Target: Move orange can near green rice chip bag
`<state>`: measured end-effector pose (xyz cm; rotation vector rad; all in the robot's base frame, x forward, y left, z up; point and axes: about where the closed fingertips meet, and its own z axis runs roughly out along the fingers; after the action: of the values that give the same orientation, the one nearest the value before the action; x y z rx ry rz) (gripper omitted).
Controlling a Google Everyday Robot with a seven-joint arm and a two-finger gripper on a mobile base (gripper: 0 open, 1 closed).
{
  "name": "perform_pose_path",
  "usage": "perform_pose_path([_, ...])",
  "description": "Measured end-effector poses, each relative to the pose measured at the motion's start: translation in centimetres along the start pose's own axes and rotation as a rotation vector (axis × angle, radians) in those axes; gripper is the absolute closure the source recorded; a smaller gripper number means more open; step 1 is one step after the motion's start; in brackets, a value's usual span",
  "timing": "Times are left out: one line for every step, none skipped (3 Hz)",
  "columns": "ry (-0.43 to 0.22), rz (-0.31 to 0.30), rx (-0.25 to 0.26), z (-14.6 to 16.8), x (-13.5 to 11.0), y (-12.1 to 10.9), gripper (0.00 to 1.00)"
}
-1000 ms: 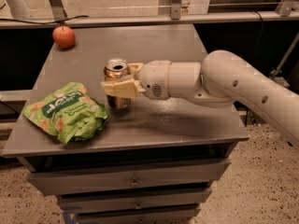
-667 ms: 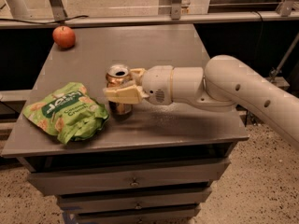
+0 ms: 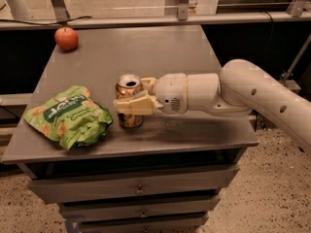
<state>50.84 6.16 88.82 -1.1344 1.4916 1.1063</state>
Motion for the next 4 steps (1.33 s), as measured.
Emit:
perform_pose_path([-0.001,-0.002,-0.029,-0.87,0.15,0.54,0.36])
perform_pose_path([-0.010,-0.008,-0.051,-1.04,0.18,0.93,0.13])
perform_pose_path([-0.026,-0.014,-0.070,-0.85,0.08,1.31,0.00])
perform_pose_path([-0.026,-0.019,-0.066,-1.12,-0.02,1.32,0.00])
